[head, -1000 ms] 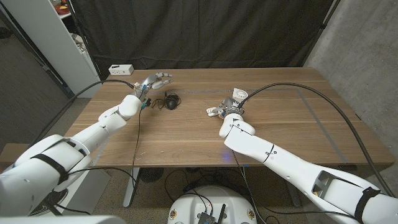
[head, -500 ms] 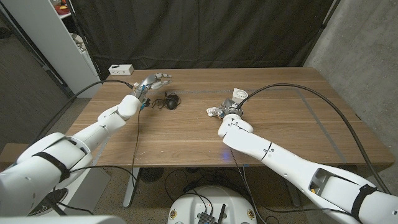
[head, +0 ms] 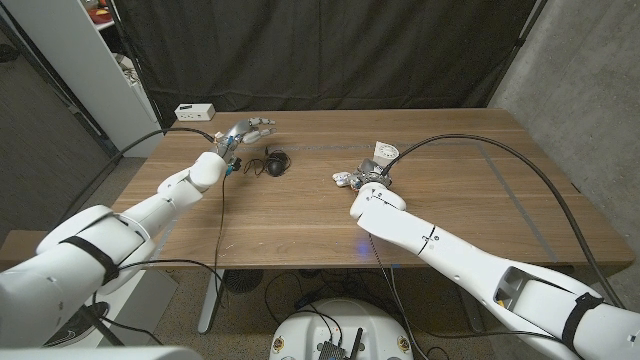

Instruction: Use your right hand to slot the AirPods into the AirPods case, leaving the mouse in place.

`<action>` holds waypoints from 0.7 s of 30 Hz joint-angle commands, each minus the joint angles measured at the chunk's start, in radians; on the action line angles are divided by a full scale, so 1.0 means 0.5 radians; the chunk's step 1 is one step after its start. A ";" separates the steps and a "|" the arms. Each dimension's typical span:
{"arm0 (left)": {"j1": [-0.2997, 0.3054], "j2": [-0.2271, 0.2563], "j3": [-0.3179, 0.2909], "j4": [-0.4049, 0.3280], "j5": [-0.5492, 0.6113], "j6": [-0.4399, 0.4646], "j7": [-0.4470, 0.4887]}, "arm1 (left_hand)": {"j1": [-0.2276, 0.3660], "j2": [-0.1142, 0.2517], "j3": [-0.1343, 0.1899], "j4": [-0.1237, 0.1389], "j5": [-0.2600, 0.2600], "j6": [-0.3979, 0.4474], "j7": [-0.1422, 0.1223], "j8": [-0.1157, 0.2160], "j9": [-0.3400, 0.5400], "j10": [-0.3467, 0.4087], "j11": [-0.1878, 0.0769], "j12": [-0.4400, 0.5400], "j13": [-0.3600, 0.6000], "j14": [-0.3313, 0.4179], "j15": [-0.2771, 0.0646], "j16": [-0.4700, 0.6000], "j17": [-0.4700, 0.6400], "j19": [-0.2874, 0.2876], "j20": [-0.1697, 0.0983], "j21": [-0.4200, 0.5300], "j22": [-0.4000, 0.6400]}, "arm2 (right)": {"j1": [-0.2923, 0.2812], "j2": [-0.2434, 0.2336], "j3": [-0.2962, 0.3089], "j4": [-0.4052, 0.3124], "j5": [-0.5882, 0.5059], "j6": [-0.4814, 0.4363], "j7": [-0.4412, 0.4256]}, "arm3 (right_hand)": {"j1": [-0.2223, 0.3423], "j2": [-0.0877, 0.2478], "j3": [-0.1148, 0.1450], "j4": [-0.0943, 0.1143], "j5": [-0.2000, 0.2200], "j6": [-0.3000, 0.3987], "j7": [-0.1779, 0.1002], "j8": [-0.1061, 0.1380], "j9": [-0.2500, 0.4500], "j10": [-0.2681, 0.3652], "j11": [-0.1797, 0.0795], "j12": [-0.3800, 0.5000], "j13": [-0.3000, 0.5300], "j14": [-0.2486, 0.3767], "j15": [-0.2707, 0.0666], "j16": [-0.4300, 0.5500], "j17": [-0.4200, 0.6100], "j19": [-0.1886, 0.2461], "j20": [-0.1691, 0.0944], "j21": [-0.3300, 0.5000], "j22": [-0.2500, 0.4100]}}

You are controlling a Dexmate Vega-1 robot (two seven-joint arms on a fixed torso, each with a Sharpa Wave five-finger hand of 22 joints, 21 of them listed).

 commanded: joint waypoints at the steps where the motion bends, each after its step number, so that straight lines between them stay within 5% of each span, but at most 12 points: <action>1: -0.069 -0.050 0.046 0.152 -0.019 -0.064 -0.003 | 0.008 0.023 -0.004 -0.002 -0.001 0.009 -0.001 0.007 0.003 0.001 0.005 -0.004 0.007 0.015 -0.072 -0.009 0.004 -0.002 0.011 0.007 0.003 | 0.013 0.004 0.003 0.063 0.025 0.078 -0.041 | 0.068 0.019 0.036 -0.023 0.018 0.046 -0.036 0.018 -0.001 0.046 -0.011 0.018 0.007 0.030 -0.202 0.021 0.009 0.018 -0.020 -0.001 0.001; 11: -0.135 -0.102 0.093 0.300 -0.036 -0.131 -0.002 | 0.008 0.027 -0.003 -0.002 -0.002 0.002 0.008 0.004 0.004 0.002 0.011 -0.004 0.007 0.013 -0.067 -0.009 0.004 0.000 0.015 0.009 0.003 | -0.011 -0.024 -0.006 0.049 -0.001 0.166 -0.071 | 0.195 0.049 0.092 -0.064 0.021 0.123 -0.080 0.040 -0.011 0.132 -0.060 0.049 0.010 0.078 -0.256 0.045 0.012 0.041 -0.071 0.006 0.002; 21: -0.179 -0.138 0.140 0.393 -0.060 -0.171 -0.005 | 0.009 0.030 -0.002 -0.002 -0.002 -0.001 0.007 0.003 0.004 -0.003 0.012 -0.006 0.007 0.016 -0.064 -0.009 0.004 0.002 0.015 0.010 0.003 | -0.062 -0.065 0.001 -0.001 -0.066 0.285 -0.118 | 0.248 0.071 0.111 -0.053 0.012 0.232 -0.108 0.087 0.004 0.216 -0.102 0.076 0.009 0.121 -0.306 0.081 0.030 0.063 -0.113 0.015 0.004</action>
